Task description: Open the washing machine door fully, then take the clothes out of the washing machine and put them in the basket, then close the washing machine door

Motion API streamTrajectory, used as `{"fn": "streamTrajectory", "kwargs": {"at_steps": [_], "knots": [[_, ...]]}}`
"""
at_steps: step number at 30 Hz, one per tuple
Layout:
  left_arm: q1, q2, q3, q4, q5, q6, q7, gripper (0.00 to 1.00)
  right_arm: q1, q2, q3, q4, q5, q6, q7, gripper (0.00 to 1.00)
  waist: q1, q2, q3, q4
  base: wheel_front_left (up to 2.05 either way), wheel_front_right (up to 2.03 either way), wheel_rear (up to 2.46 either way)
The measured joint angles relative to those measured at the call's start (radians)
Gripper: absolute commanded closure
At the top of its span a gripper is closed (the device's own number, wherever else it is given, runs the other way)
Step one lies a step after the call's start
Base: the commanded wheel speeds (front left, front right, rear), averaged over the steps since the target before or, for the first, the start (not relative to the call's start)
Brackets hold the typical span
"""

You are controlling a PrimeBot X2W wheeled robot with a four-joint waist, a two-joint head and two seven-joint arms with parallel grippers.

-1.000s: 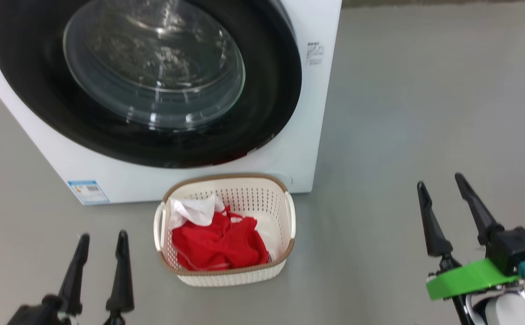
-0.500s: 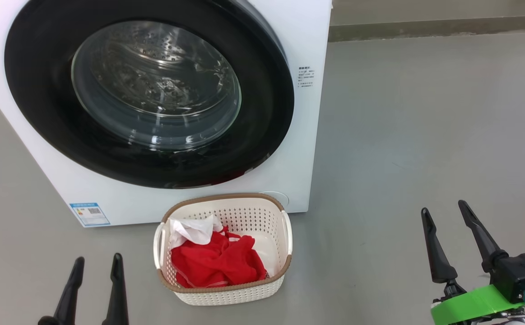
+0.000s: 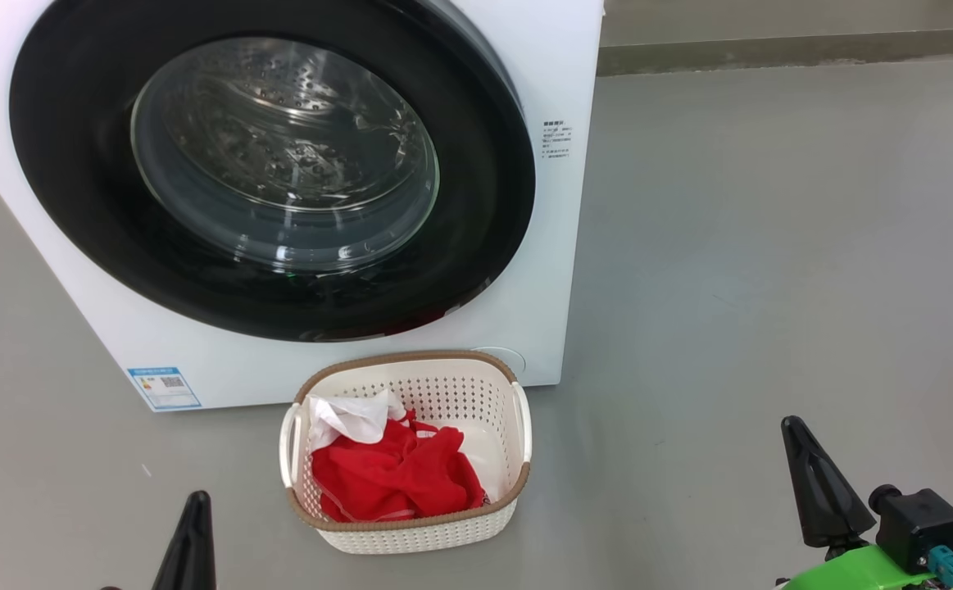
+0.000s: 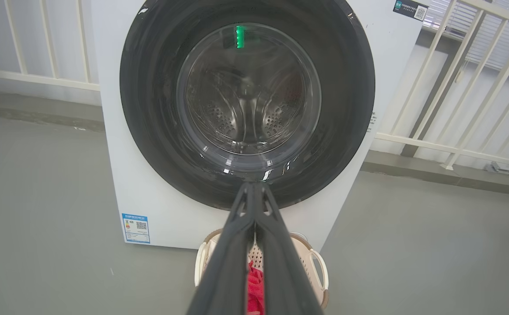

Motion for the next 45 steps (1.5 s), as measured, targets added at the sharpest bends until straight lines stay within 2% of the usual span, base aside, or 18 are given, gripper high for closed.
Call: {"fn": "streamTrajectory", "kwargs": {"at_steps": [45], "knots": [[-0.041,0.001,0.003,0.063,-0.477,-0.004,0.123,1.00,-0.032,-0.001,-0.016,0.035,0.530,0.000,0.130,1.00,0.0002,0.0000,0.013,0.003,0.00,0.00,0.00]]}}
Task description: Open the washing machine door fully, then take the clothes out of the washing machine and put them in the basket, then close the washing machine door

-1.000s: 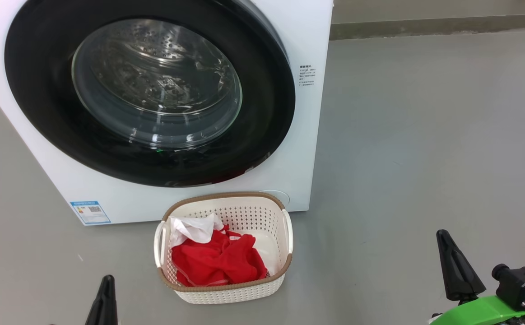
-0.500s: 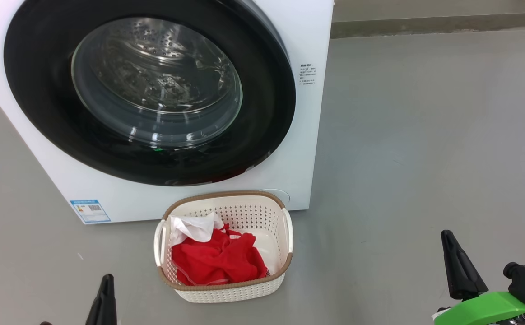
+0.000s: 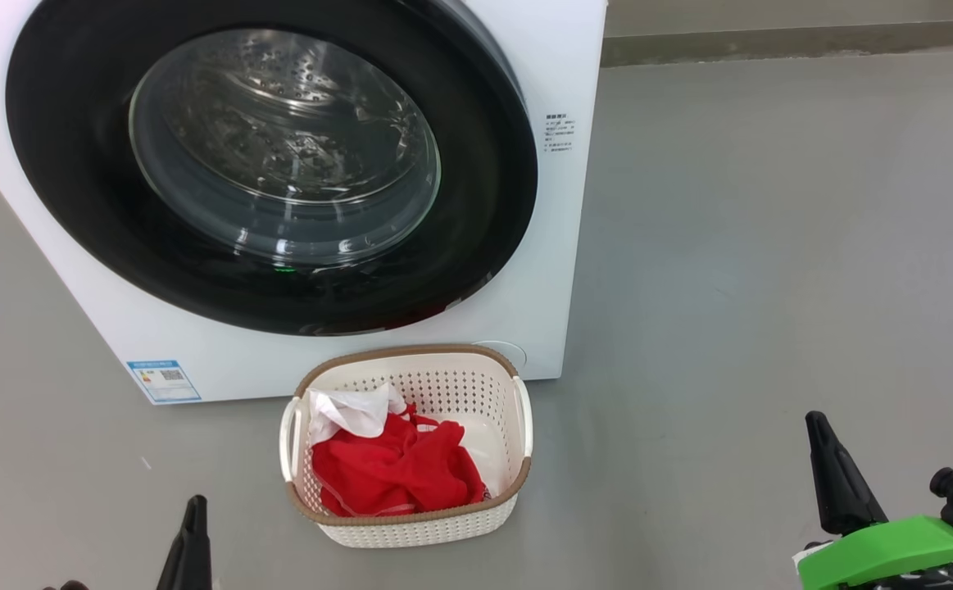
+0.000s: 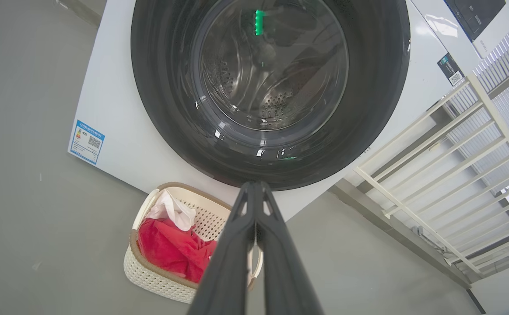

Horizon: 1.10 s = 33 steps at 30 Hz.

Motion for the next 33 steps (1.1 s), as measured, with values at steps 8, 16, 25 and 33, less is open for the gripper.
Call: {"fn": "streamTrajectory", "kwargs": {"at_steps": [8,16,25,33], "knots": [[-0.020,0.001,0.001,0.012,-0.086,0.000,0.023,1.00,-0.002,-0.001,-0.005,0.007,0.095,0.000,0.026,1.00,0.0000,0.0000,0.002,0.000,0.00,0.00,0.00],[-0.024,0.001,0.002,0.022,-0.166,-0.008,0.044,1.00,-0.022,-0.001,-0.009,0.012,0.190,0.000,0.045,1.00,-0.0001,0.0000,0.004,0.001,0.00,0.00,0.00],[-0.043,0.002,0.003,0.036,-0.264,-0.009,0.071,1.00,-0.023,-0.004,-0.014,0.022,0.292,0.000,0.071,1.00,0.0000,0.0000,0.007,0.001,0.00,0.00,0.00],[-0.060,0.002,0.004,0.048,-0.347,-0.016,0.089,1.00,-0.041,-0.004,-0.019,0.028,0.392,-0.003,0.097,1.00,-0.0001,0.0000,0.009,0.002,0.00,0.00,0.00]]}}
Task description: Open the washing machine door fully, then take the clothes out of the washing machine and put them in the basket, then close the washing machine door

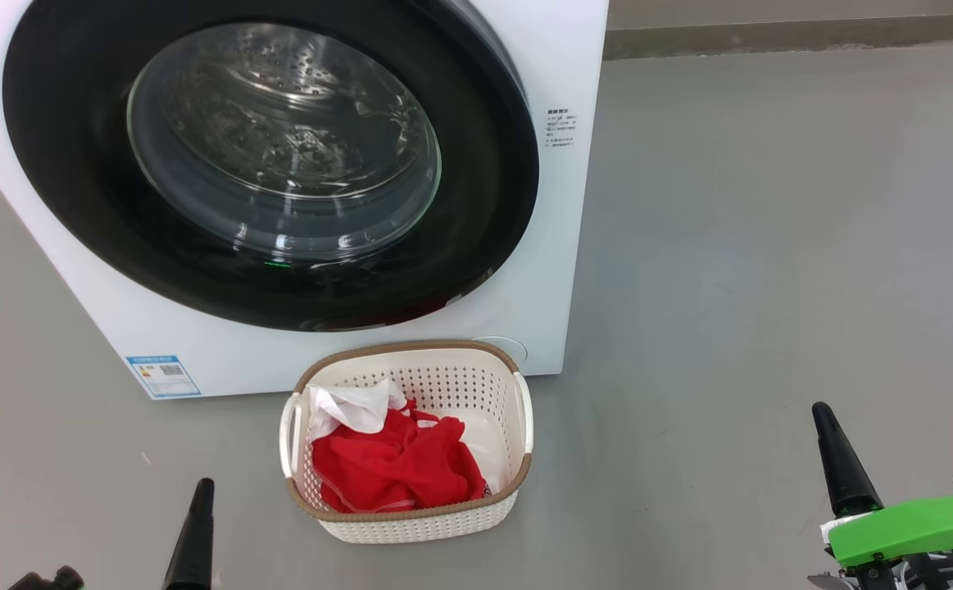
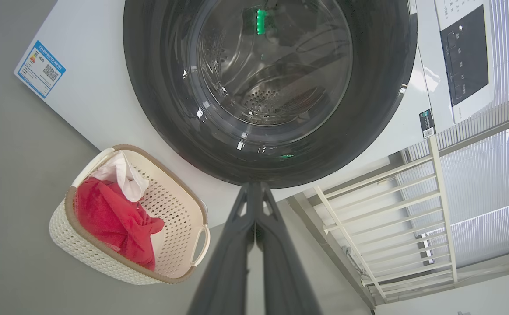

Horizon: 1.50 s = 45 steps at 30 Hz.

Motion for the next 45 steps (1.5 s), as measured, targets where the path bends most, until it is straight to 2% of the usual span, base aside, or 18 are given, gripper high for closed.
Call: {"fn": "streamTrajectory", "kwargs": {"at_steps": [45], "knots": [[-0.074,0.006,0.005,0.064,-0.464,-0.010,0.123,1.00,-0.049,-0.007,-0.019,0.040,0.513,0.000,0.123,1.00,0.0000,0.0000,0.012,0.003,0.00,0.00,0.00]]}}
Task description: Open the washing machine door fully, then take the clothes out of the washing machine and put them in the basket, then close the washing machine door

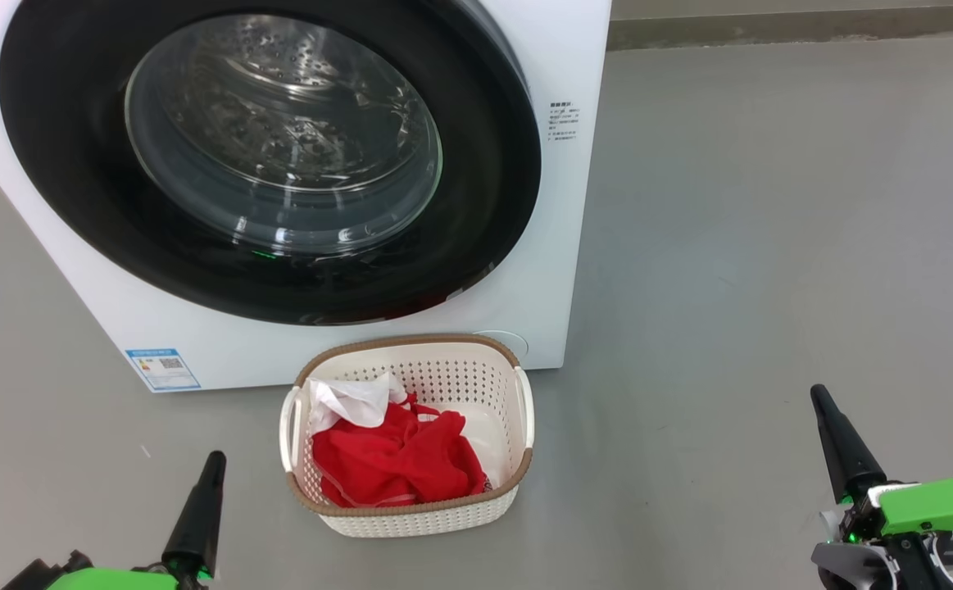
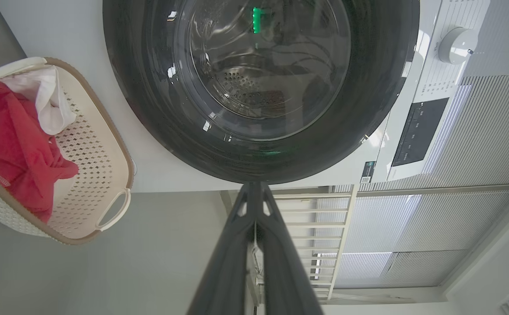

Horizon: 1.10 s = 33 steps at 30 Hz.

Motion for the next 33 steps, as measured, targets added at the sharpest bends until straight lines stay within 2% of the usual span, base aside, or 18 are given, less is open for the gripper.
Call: {"fn": "streamTrajectory", "kwargs": {"at_steps": [4,33], "knots": [[-0.009,0.000,0.000,0.003,-0.034,-0.007,0.012,1.00,-0.011,-0.002,-0.002,0.002,0.040,-0.001,0.009,1.00,0.0000,0.0000,0.001,0.000,0.00,0.00,0.00],[-0.009,0.000,0.001,0.004,-0.034,-0.007,0.012,1.00,-0.012,-0.002,-0.002,0.002,0.040,-0.001,0.009,1.00,0.0000,0.0000,0.001,0.000,0.00,0.00,0.00]]}}
